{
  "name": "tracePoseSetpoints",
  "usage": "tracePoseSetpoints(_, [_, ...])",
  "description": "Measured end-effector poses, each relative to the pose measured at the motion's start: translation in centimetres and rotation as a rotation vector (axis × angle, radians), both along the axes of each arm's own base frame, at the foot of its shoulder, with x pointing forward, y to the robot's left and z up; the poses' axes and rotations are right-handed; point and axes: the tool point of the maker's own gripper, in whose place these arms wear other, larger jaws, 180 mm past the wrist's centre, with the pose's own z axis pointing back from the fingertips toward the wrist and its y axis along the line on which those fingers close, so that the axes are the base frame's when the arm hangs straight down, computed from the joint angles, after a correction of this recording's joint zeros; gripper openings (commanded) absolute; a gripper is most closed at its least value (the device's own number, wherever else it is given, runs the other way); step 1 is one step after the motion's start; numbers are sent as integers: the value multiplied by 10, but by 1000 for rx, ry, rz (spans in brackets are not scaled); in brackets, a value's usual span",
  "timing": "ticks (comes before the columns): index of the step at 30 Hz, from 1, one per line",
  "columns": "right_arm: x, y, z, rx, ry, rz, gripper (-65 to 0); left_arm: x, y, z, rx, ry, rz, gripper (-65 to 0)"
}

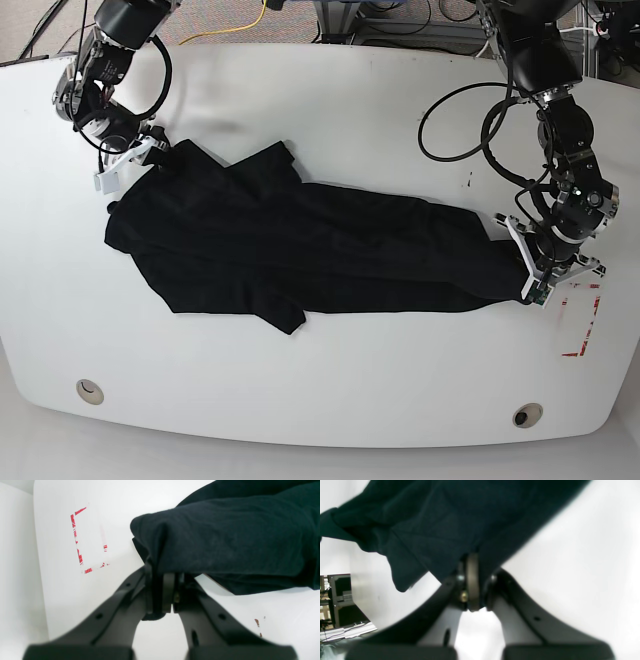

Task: Layout the t-shirt on the table in an organized manner, then fold the t-shirt properly
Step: 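Release with the right gripper and regrasp the shirt's end nearby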

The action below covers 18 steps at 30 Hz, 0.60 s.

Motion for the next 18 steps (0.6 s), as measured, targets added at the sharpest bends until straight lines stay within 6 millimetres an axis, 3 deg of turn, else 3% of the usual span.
tracePoseSetpoints(6, [0,-1,3,-22,-2,11,-650,0,0,0,0,0,0,-650])
tracePoseSetpoints(18, [-11,6,36,-149,-54,95,-650,-12,0,-13,0,36,0,-650])
